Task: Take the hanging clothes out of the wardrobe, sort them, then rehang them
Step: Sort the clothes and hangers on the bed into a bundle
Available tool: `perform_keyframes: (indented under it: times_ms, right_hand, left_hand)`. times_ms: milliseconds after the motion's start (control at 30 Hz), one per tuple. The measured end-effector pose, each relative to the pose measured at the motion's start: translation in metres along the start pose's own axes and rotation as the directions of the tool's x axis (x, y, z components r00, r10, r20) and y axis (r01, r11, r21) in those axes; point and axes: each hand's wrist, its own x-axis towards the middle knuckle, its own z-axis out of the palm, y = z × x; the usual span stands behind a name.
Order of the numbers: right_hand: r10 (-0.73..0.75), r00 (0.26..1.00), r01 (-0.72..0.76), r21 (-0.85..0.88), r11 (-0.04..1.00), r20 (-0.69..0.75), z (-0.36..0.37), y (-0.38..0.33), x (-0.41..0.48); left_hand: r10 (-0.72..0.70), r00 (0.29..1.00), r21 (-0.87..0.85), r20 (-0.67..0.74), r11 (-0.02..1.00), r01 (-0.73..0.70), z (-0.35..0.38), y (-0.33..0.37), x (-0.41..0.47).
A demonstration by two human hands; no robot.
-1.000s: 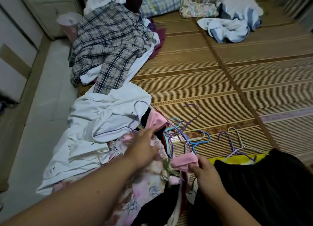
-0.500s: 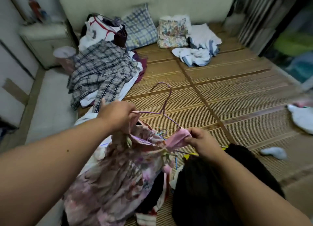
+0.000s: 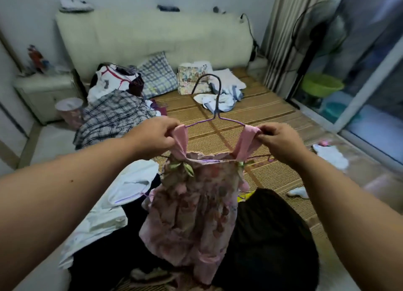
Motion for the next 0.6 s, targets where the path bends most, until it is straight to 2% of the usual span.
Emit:
perform_keyframes:
  times_ms: [300, 600]
  right_hand:
    - [0.007, 0.988, -0.009, -0.016, 1.000, -0.155, -0.136, 0.044, -0.095]
    - [-0.022, 0.965, 0.005, -0.066, 0.998, -0.260, -0.264, 0.094, -0.175]
  left_hand:
    - [0.053, 0.998, 0.005, -0.031, 0.999, -0.053, 0.009, 0.162, -0.018]
    - [0.118, 0.990, -0.093, -0.083, 0.988, -0.126, 0.049, 0.319, -0.038]
